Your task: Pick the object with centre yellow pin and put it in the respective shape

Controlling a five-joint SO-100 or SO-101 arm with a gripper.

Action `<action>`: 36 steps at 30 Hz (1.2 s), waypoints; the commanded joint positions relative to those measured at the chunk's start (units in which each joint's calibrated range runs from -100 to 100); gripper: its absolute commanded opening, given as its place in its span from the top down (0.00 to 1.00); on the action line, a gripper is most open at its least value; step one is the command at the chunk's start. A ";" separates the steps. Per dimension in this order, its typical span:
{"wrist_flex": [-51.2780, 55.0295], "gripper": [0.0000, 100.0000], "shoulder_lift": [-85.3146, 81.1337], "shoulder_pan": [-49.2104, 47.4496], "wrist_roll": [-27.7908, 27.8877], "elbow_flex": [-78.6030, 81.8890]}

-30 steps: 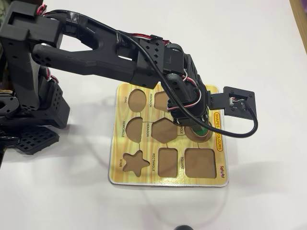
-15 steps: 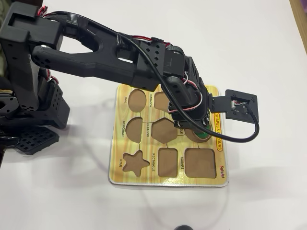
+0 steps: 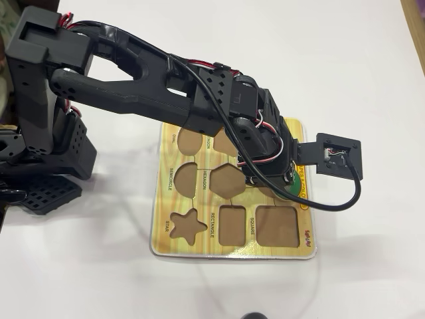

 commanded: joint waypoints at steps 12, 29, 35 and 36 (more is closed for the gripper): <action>-0.04 0.99 -0.34 0.26 0.21 -0.18; 0.04 0.99 -1.10 -0.72 0.37 4.14; 0.04 0.99 -0.85 -2.87 0.42 4.23; 0.04 0.99 -0.76 -3.06 0.42 4.32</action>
